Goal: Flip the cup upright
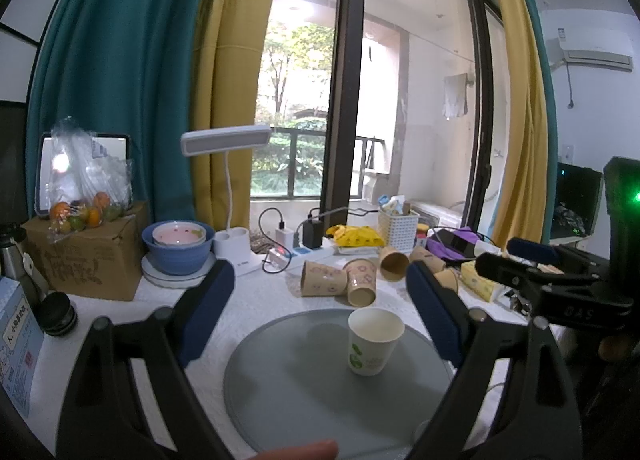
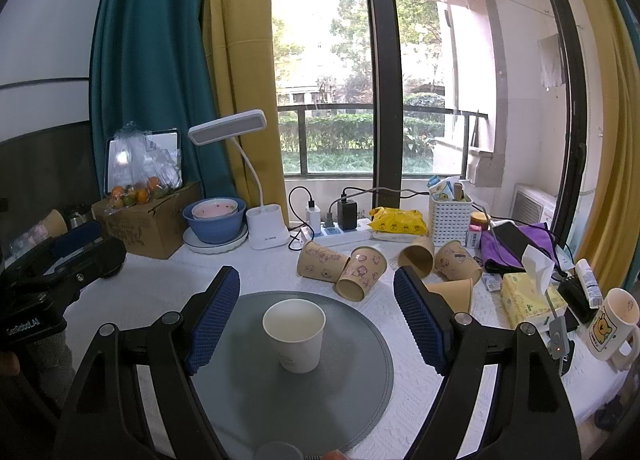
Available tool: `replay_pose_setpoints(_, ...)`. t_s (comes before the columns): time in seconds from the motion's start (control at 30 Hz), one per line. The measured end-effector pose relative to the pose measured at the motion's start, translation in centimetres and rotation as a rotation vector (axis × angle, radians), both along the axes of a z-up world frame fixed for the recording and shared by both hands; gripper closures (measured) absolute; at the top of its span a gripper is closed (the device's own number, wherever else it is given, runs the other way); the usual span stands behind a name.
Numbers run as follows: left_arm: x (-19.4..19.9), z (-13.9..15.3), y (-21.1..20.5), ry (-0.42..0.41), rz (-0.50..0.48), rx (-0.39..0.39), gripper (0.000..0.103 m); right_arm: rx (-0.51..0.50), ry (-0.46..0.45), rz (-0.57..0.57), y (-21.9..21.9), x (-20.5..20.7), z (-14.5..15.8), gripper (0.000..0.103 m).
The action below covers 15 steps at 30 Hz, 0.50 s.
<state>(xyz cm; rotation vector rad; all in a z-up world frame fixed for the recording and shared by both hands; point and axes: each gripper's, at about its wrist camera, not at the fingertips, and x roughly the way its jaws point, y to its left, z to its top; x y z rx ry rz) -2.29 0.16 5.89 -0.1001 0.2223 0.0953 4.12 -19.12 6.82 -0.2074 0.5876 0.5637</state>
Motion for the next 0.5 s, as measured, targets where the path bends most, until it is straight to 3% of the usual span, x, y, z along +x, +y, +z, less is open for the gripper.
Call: replay_pose_setpoints(0.5,-0.02,-0.04,-0.02,0.000,0.000,-0.001,0.014,-0.002,0.003,0.000,0.07,0.00,-0.07,0.021)
